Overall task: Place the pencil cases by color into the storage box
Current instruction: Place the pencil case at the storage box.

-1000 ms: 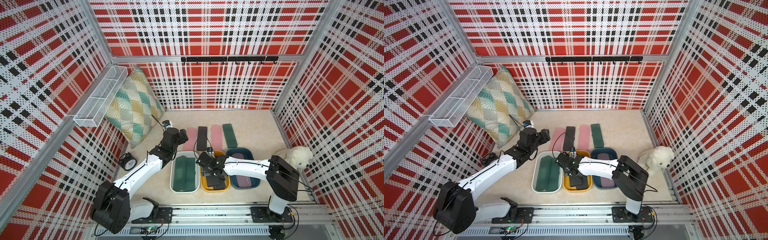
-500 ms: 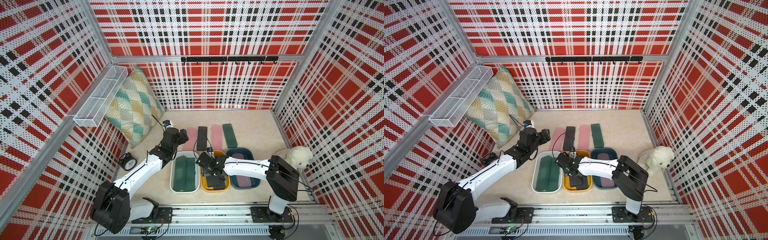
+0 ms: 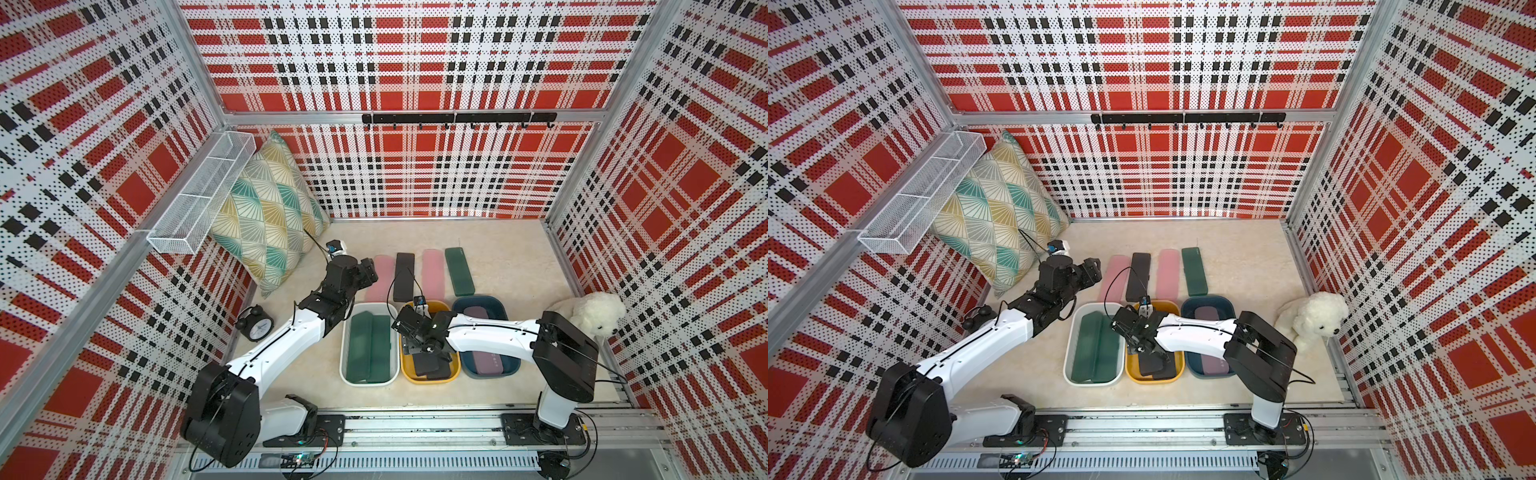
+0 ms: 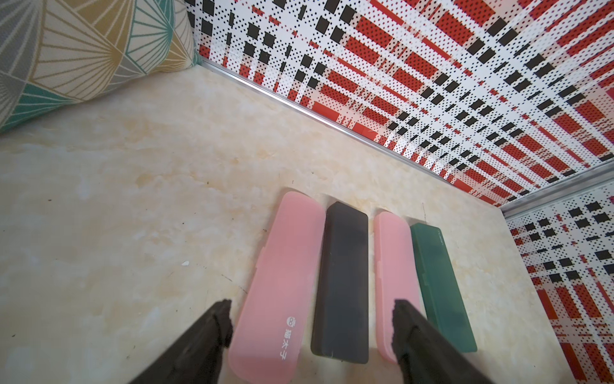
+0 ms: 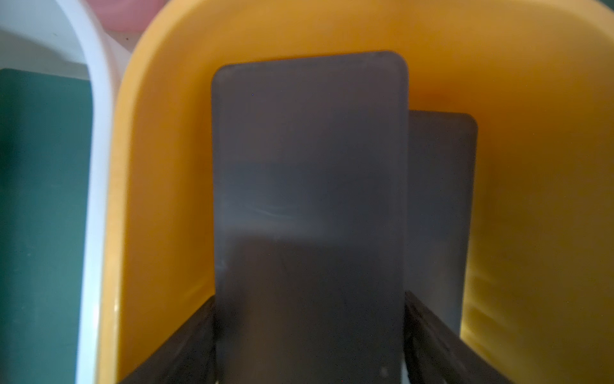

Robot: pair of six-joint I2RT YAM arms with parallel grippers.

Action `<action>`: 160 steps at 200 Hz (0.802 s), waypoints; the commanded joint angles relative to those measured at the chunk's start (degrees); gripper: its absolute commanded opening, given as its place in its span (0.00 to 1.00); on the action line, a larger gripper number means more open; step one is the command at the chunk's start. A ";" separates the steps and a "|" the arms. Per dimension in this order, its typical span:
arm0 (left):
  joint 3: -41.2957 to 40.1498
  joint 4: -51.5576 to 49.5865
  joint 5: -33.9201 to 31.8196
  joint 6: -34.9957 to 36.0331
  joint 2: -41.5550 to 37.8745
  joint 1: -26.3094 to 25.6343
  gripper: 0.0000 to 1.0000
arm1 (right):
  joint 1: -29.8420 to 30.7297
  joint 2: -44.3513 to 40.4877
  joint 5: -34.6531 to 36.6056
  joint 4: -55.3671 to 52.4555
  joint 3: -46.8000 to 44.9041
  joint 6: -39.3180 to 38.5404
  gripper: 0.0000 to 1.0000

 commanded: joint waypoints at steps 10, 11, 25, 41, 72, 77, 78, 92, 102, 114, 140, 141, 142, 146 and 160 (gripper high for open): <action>-0.64 1.42 0.54 1.02 -0.61 0.39 0.80 | 0.66 -0.78 0.58 -0.55 1.50 -0.31 0.85; -0.64 1.41 0.54 1.00 -0.60 0.39 0.80 | 0.64 -0.79 0.53 -0.55 1.50 -0.32 0.85; -0.67 1.38 0.69 1.02 -0.59 0.47 0.80 | 0.69 -0.92 0.66 -0.55 1.59 -0.40 0.86; -0.49 1.41 0.80 1.15 -0.51 0.39 0.80 | 0.69 -1.21 0.67 -0.51 1.57 -0.49 0.86; -0.09 1.41 1.06 1.24 -0.43 0.44 0.80 | 0.88 -1.96 0.92 -0.81 1.76 -0.84 0.86; 0.01 1.41 1.05 1.24 -0.48 0.44 0.80 | 0.81 -2.09 0.95 -0.90 1.85 -0.92 0.87; -0.01 1.41 1.05 1.25 -0.40 0.46 0.80 | 0.80 -2.10 0.98 -0.90 1.81 -0.93 0.87; 0.56 1.41 1.19 1.41 -0.24 0.45 0.80 | 0.92 -2.55 1.16 -1.07 1.91 -0.97 0.87; 1.00 1.41 1.37 1.51 0.17 0.45 0.80 | 1.02 -2.86 1.18 -1.08 2.02 -1.10 0.86; 1.59 1.39 1.58 1.59 0.81 0.44 0.80 | 1.02 -3.28 1.24 -1.15 2.10 -1.17 0.86; 3.38 0.83 2.62 2.38 3.56 0.47 0.80 | 1.20 -4.74 1.67 -1.51 2.12 -1.34 0.86; 3.48 0.72 2.63 2.39 3.64 0.43 0.80 | 1.22 -4.83 1.69 -1.51 2.12 -1.31 0.86; 3.53 0.71 2.72 2.44 3.81 0.45 0.80 | 1.18 -4.92 1.75 -1.56 2.12 -1.34 0.86; 3.92 0.58 2.88 2.68 4.42 0.42 0.80 | 1.16 -5.18 1.80 -1.60 2.07 -1.37 0.86; 5.24 -0.20 3.30 3.52 6.61 0.40 0.81 | 1.19 -6.23 2.51 -2.12 2.02 -1.50 0.86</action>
